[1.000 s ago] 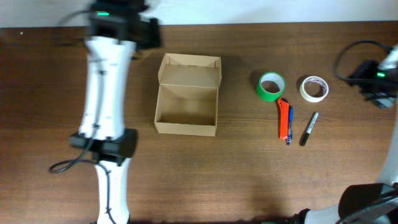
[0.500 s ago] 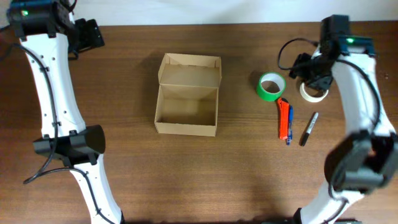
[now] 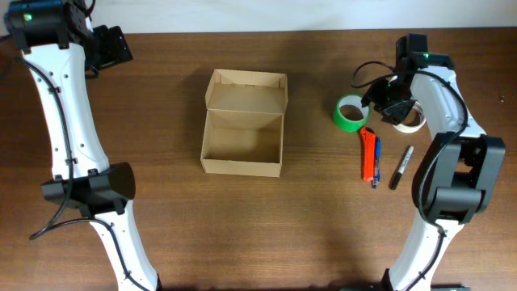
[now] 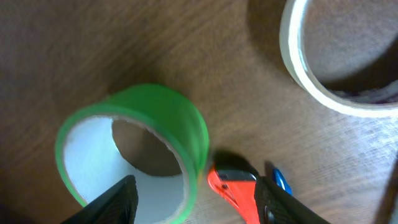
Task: Pack container
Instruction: 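Grasp the green tape roll with the right gripper and lift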
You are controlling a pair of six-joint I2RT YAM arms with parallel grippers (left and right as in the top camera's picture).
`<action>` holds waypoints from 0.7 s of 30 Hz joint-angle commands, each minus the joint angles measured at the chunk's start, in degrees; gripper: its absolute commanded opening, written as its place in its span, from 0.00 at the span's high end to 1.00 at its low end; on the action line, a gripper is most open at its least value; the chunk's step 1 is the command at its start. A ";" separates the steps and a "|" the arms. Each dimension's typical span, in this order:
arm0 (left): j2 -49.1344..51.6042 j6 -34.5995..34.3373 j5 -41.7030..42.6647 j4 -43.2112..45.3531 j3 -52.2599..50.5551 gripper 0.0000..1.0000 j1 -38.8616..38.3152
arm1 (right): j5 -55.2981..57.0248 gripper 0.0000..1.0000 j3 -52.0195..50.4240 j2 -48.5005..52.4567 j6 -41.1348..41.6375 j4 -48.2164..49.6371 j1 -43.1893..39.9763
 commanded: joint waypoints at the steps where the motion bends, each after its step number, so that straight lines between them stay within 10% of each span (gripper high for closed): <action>1: -0.13 0.85 -0.42 -0.07 -0.22 0.00 0.13 | -0.72 0.40 0.85 1.40 1.95 0.76 0.26; 9: -0.13 0.85 -0.42 -0.07 -0.22 0.00 0.15 | -0.76 0.48 0.85 5.03 3.10 0.31 1.14; 16: -0.13 0.85 -0.42 -0.07 -0.22 0.00 0.15 | -0.31 0.93 0.83 6.73 3.08 -0.24 1.92; 21: -0.13 0.85 -0.42 -0.07 -0.22 0.00 0.15 | -0.13 0.96 1.44 6.60 2.47 -2.01 1.90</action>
